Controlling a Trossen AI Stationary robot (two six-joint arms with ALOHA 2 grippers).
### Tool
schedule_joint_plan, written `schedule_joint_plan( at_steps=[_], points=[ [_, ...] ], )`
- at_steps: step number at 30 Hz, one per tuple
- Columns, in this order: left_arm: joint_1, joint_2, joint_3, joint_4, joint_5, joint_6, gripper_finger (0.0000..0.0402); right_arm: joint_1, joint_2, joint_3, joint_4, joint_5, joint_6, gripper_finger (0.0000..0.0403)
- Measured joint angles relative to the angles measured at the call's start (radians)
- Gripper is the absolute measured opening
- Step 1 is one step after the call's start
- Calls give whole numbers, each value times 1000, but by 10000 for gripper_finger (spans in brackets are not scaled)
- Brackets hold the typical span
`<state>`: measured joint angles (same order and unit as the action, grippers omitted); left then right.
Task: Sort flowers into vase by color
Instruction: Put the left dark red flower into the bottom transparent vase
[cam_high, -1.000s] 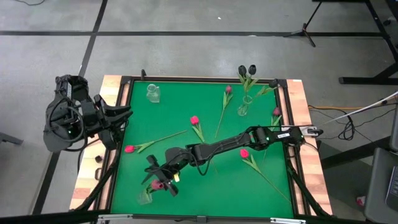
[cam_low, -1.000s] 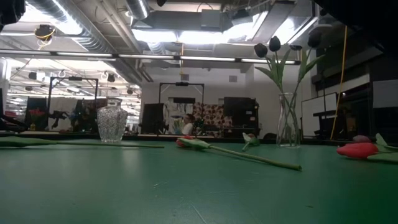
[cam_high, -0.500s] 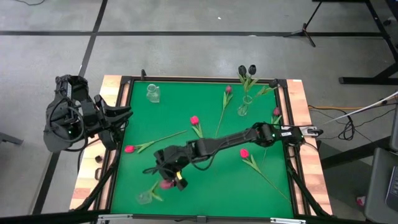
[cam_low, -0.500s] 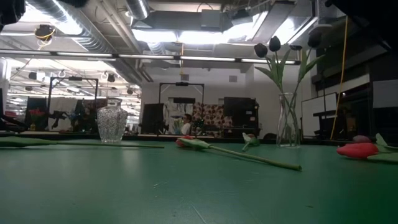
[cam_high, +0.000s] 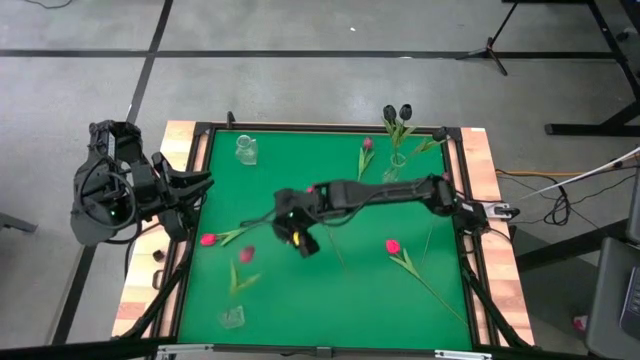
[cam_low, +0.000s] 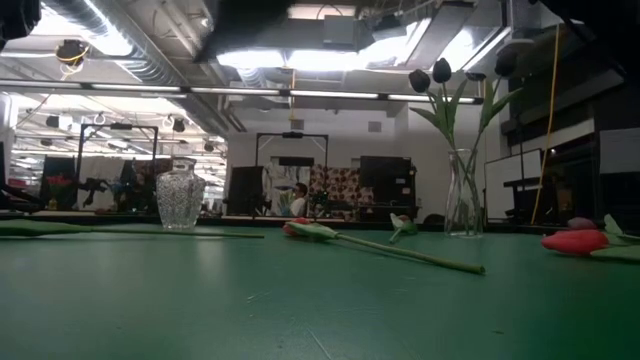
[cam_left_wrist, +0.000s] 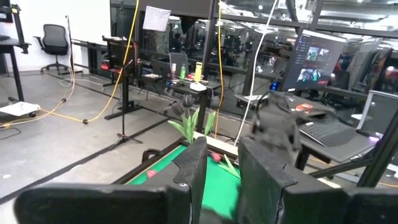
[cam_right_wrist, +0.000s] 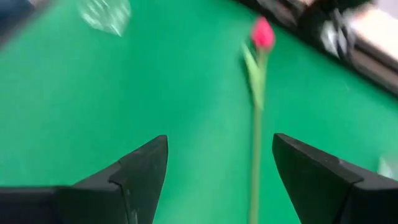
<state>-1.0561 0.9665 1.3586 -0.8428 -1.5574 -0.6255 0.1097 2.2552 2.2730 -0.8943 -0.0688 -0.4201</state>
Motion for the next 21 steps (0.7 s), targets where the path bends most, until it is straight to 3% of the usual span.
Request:
schedule_joint_plan(
  at_steps=[8,13,17,21],
  points=[
    [0,0,0,-6,1,0,89,-93,-59,0,-279,183,173,289],
    [0,0,0,-11,53,0,89,-148,-60,-9,-509,276,279,289],
    [0,0,0,-18,106,0,89,-174,-61,-118,-607,363,238,289],
    [0,0,0,-62,113,-17,89,-177,-60,-261,-549,371,86,289]
  ],
)
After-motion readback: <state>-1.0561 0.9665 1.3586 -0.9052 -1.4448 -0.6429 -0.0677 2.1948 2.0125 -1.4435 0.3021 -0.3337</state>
